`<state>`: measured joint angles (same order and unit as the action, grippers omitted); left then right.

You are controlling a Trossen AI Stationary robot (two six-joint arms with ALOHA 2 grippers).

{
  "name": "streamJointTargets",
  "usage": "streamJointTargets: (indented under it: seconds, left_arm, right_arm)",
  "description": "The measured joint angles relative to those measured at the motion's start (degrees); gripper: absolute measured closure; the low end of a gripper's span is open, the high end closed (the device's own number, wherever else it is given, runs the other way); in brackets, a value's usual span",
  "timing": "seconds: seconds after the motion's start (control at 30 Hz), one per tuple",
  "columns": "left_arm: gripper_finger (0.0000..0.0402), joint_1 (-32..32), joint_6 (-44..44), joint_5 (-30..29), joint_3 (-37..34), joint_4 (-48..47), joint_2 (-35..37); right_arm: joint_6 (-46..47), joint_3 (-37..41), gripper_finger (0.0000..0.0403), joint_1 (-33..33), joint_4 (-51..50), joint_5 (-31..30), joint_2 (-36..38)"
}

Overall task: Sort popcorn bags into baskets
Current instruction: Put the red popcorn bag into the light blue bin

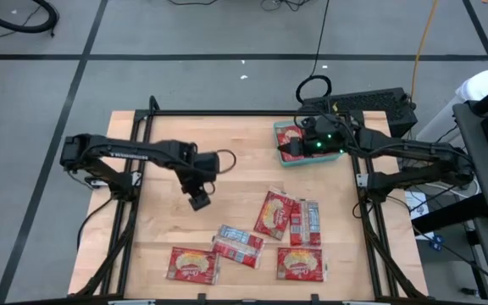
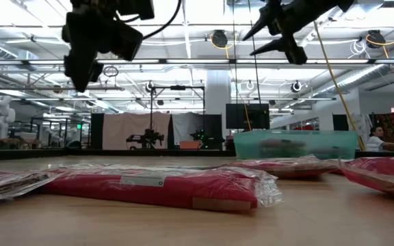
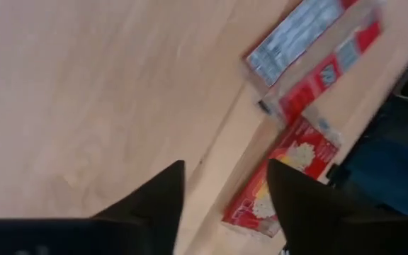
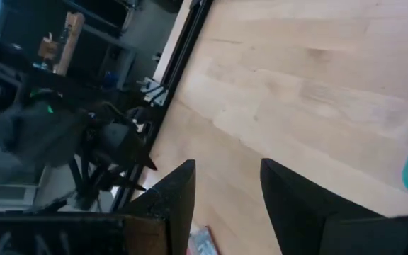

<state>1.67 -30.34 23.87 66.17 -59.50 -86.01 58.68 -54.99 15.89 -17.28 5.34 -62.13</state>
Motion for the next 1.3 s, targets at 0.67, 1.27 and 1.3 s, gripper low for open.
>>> streamJointTargets:
  seconds: [0.67, 1.27, 1.3]
  left_arm:
    - [0.0155, -26.0, -16.8, -11.3, 0.0, 10.1, -2.8]
    - [0.0097, -38.0, -11.4, -7.7, 0.0, 6.9, -17.7]
    - [0.0104, -38.1, -10.5, -8.0, 0.0, 6.4, -18.7]
  right_arm:
    - [-14.9, 0.1, 0.0252, 0.1, -9.2, 23.4, 3.4]
    - [-18.6, 0.1, 0.0252, 0.1, -12.6, 20.7, 10.8]
    - [-18.6, 0.1, 0.0252, 0.1, -12.7, 20.0, 10.8]
